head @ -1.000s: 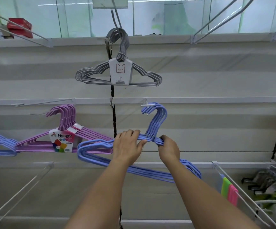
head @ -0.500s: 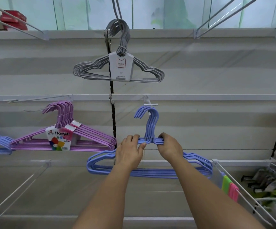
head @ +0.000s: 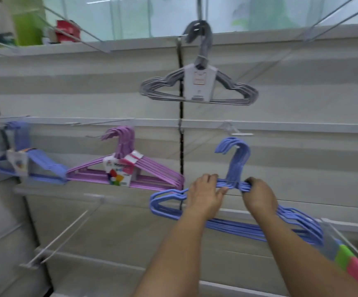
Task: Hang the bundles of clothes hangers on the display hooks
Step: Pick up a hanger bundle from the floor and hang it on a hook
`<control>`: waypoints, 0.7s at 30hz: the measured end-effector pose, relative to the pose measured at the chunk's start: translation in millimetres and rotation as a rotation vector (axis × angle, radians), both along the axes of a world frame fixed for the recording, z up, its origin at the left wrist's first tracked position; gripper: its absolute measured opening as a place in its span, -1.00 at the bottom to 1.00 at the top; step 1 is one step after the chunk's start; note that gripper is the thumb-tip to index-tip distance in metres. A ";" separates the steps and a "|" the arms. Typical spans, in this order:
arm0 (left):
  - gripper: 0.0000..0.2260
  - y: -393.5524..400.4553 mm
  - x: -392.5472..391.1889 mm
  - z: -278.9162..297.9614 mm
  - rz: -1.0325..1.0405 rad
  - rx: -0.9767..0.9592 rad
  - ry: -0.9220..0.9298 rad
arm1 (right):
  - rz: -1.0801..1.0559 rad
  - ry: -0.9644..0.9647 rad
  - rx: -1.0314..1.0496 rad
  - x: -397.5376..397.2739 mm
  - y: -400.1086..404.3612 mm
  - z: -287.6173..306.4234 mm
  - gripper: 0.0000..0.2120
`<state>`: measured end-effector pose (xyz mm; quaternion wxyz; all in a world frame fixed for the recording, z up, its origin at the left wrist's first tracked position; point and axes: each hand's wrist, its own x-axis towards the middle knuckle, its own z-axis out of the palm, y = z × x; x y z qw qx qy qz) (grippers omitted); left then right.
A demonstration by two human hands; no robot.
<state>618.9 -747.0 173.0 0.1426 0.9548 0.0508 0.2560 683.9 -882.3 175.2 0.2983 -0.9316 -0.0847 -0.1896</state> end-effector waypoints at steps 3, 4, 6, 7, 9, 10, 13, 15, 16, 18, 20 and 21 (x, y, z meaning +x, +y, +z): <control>-0.59 -1.5 -7.3 3.2 -0.035 -0.036 -0.024 | -0.090 0.002 0.066 -6.3 3.7 -0.9 -0.83; -0.59 -1.1 -9.5 4.1 -0.042 -0.034 -0.019 | -0.101 0.002 0.078 -7.9 4.8 -1.5 -0.82; -0.59 0.3 -12.8 5.5 -0.054 -0.033 -0.009 | -0.119 0.005 0.090 -11.4 6.2 -2.1 -0.80; -0.59 2.1 -14.4 6.0 -0.060 -0.034 -0.008 | -0.121 0.009 0.094 -13.4 8.1 -2.1 -0.79; -0.58 3.8 -17.3 7.1 -0.070 -0.036 0.003 | -0.119 0.032 0.096 -15.3 8.6 -2.2 -0.78; -0.58 3.6 -18.6 7.9 -0.072 -0.040 0.012 | -0.120 0.043 0.089 -16.5 8.0 -1.3 -0.78; -0.58 1.5 -18.5 9.9 -0.094 -0.053 0.025 | -0.144 0.059 0.093 -21.2 4.9 3.7 -0.78; -0.59 -3.7 -15.6 11.2 -0.116 -0.050 -0.010 | -0.172 0.051 0.114 -27.3 -0.8 8.7 -0.79; -0.59 -3.3 -15.1 10.2 -0.122 -0.045 -0.026 | -0.177 0.040 0.125 -31.2 -1.7 10.3 -0.80; -0.54 -6.8 -12.8 6.9 -0.154 -0.015 -0.064 | -0.198 0.016 0.150 -40.4 -8.1 12.7 -0.81; -0.45 -9.7 -11.0 0.9 -0.166 0.000 -0.173 | -0.202 0.001 0.158 -50.1 -11.8 14.6 -0.81; -0.43 -9.1 -11.4 -1.9 -0.157 -0.002 -0.229 | -0.195 -0.004 0.157 -54.3 -11.4 15.3 -0.80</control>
